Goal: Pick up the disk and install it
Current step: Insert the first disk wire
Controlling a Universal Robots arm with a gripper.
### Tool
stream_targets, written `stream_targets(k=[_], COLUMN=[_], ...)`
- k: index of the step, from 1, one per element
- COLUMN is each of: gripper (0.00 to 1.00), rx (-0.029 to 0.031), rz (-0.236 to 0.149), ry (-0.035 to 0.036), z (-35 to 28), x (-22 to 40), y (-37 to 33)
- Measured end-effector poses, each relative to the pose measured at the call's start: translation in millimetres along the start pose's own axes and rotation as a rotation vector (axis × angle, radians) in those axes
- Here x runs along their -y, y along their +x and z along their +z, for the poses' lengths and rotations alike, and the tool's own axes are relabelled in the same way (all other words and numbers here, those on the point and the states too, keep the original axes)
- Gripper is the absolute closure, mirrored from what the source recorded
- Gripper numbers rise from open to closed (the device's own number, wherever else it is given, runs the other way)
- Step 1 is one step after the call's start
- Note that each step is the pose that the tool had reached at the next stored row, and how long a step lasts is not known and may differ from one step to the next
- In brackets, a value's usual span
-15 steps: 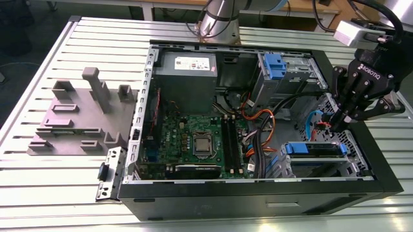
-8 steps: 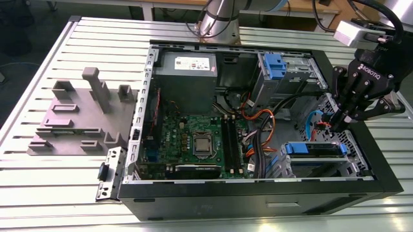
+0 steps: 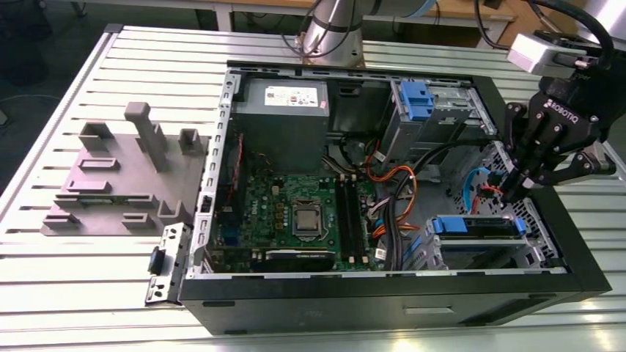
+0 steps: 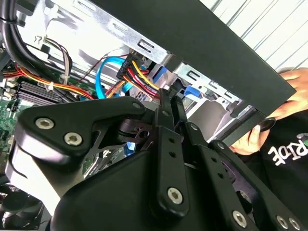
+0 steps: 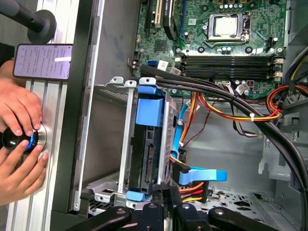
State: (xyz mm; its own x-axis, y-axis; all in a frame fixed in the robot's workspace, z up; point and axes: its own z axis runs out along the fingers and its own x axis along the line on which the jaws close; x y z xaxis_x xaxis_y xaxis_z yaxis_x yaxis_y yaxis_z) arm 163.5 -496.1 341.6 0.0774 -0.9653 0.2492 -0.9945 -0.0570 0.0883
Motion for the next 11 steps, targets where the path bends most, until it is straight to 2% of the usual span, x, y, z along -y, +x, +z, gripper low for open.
stream_targets(k=[4, 7, 11], gripper=[0.83, 0.83, 0.83], rx=[0.0027, 0.0075, 0.0099], rz=[0.0, 0.002, 0.003], ry=[0.0039, 0.0152, 0.0208], z=[1.5, 2.3, 3.1], x=[-3.2, -8.4, -11.8], y=[4.5, 4.7, 4.8])
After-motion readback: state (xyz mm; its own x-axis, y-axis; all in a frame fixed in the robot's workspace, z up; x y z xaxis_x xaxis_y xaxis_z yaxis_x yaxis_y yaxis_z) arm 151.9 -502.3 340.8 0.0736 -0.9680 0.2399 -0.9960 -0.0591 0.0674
